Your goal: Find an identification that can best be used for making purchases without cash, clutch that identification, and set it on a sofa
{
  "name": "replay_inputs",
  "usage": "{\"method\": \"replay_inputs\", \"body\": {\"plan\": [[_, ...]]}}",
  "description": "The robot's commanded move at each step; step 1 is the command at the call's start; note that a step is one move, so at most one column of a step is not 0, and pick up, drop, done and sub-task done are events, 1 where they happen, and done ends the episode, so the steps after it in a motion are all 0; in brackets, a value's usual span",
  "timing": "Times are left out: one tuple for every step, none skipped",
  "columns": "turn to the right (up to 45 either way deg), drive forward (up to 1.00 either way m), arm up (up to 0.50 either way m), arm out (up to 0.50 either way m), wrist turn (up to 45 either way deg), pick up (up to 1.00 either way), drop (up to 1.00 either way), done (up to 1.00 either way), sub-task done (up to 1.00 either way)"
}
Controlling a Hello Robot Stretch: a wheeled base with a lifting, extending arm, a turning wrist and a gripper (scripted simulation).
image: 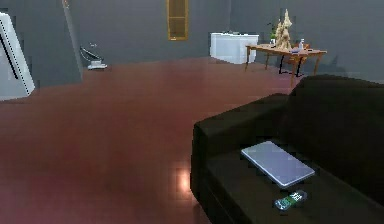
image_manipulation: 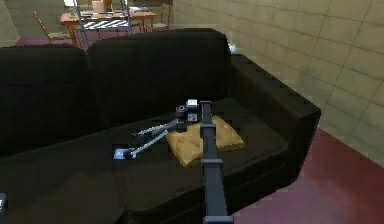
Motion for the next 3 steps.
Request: {"method": "replay_inputs", "body": {"plan": [[0.0,0.0,-0.32,0.0,0.0,0.0,0.0,0.0,0.0],[0.0,0.0,0.0,0.0,0.0,0.0,1.0,0.0,0.0],[0.0,0.0,0.1,0.0,0.0,0.0,0.0,0.0,0.0]]}}
